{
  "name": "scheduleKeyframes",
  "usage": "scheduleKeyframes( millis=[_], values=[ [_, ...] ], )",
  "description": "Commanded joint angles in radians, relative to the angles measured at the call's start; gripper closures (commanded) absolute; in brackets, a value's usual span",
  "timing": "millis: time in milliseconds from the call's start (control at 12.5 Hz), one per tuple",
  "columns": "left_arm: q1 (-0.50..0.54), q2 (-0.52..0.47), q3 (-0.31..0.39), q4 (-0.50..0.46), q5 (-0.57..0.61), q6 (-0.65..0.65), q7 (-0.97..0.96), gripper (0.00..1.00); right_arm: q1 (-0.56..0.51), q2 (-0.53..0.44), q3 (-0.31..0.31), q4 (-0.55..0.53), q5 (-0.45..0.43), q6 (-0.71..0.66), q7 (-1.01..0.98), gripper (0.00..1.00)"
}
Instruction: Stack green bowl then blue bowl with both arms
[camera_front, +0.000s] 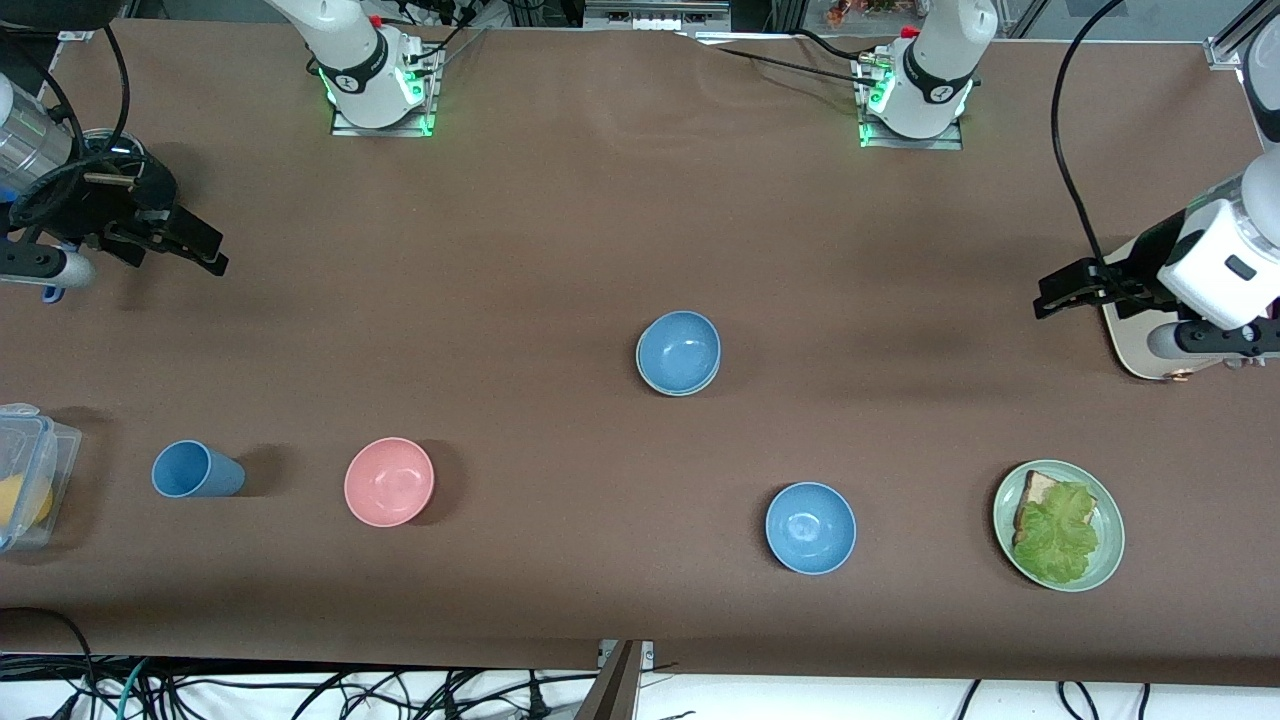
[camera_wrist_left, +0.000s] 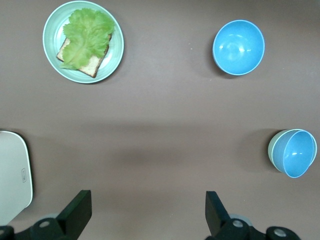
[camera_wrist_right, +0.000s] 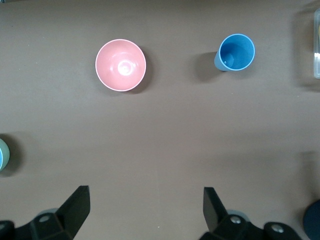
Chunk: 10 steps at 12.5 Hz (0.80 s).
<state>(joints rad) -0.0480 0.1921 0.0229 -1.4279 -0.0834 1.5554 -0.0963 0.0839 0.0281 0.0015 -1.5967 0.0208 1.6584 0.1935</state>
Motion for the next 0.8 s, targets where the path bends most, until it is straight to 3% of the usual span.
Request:
scheduleKeyframes(
  millis=[0,160,722],
  values=[
    [0.045,-0.025,-0.043,-0.020,0.022,-0.015,0.027,0.00,0.013,0.004,0.003,0.018,-0.005,-0.022,-0.014,0.00],
    [0.040,-0.026,-0.043,-0.011,0.021,-0.082,0.027,0.00,0.013,0.004,0.003,0.018,-0.005,-0.020,-0.017,0.00],
    [0.037,0.033,-0.035,0.032,0.019,-0.084,0.026,0.00,0.013,0.004,0.002,0.018,-0.005,-0.020,-0.034,0.00]
  ],
)
